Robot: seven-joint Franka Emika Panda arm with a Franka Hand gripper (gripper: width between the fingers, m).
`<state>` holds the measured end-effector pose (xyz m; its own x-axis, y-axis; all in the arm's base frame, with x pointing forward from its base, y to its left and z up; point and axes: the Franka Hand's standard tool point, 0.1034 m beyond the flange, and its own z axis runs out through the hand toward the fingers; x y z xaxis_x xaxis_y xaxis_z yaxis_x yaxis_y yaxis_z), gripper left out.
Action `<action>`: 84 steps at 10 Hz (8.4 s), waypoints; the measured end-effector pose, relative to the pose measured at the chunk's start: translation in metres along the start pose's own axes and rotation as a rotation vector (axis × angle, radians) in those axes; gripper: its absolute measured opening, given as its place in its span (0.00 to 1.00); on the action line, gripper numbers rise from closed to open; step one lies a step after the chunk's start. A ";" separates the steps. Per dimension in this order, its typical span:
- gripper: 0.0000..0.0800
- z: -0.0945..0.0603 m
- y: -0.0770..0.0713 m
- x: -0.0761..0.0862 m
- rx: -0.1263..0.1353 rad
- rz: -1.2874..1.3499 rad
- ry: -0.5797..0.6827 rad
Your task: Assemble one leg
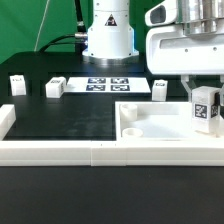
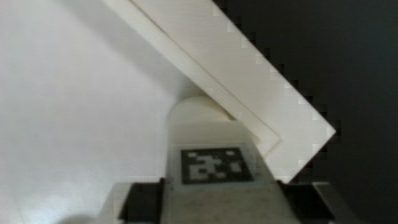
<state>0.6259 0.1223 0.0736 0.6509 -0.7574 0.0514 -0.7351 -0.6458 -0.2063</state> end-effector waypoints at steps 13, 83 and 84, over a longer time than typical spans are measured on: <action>0.81 0.000 -0.004 0.000 -0.058 -1.017 -0.007; 0.81 0.002 -0.001 0.000 -0.087 -0.365 0.022; 0.81 0.002 -0.003 -0.003 -0.089 -0.465 0.018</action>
Offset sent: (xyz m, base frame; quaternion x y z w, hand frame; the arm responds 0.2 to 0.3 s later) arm 0.0000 0.0000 0.0000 0.0000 0.0000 -0.0799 0.9968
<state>0.6265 0.1262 0.0720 0.9121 -0.3868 0.1360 -0.3801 -0.9221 -0.0728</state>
